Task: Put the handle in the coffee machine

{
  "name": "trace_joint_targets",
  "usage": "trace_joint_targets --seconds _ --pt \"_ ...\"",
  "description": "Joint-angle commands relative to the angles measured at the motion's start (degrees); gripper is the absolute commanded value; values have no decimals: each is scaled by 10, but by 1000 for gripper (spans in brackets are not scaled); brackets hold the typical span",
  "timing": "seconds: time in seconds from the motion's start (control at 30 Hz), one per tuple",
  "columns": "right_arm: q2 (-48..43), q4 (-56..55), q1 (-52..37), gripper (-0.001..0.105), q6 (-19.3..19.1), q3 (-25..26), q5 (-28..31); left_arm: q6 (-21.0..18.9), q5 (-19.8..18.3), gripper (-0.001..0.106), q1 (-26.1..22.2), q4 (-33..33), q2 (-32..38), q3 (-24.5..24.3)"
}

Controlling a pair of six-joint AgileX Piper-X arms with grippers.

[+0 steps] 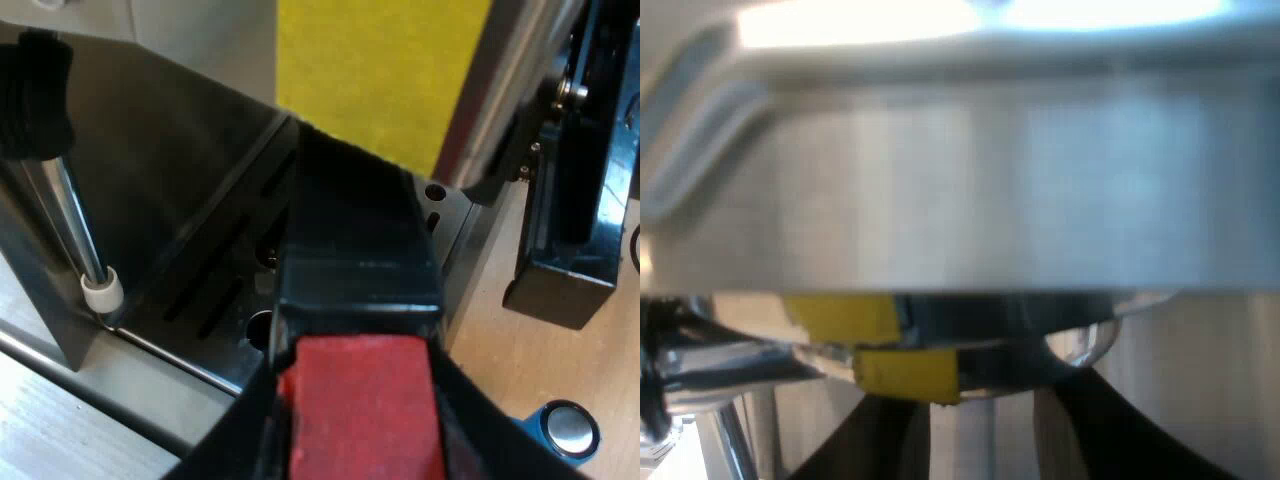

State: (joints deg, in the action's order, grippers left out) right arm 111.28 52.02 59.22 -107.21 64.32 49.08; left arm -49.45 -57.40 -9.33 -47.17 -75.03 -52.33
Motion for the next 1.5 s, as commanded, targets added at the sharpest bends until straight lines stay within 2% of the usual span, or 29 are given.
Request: trace_joint_targets --seconds 0.03,0.1,0.17,0.27,0.33,0.43,0.7,0.87,1.13,1.27,1.33,1.5 --pt "-13 54 -3 28 -6 10 0 -19 -92 0 3 46 17 -25" --pt "-13 67 -3 28 -6 10 0 -17 -80 1 3 46 17 -25" --pt "-13 73 -3 28 -6 11 3 -17 -79 8 3 46 17 -25" --pt "-13 74 -3 28 -6 14 10 -17 -79 30 3 46 17 -25" --pt "-13 74 -3 28 -6 17 12 -17 -76 51 3 45 17 -25" --pt "-13 74 -3 28 -8 21 12 -17 -76 61 3 37 17 -25" --pt "-13 77 -3 28 -10 23 12 -17 -46 62 3 14 17 -25" --pt "-13 77 -3 28 -10 23 12 -17 -45 62 -3 10 22 -25" --pt "-13 77 -3 28 -10 23 12 -19 -47 62 -44 -4 59 -37" --pt "-13 77 -3 28 -10 23 12 -17 -47 61 -52 -46 59 -58" --pt "-13 77 -3 28 -10 23 12 -17 -47 61 -53 -97 59 -94" --pt "-13 77 -3 28 -10 23 12 -17 -28 61 -53 -117 65 -127"
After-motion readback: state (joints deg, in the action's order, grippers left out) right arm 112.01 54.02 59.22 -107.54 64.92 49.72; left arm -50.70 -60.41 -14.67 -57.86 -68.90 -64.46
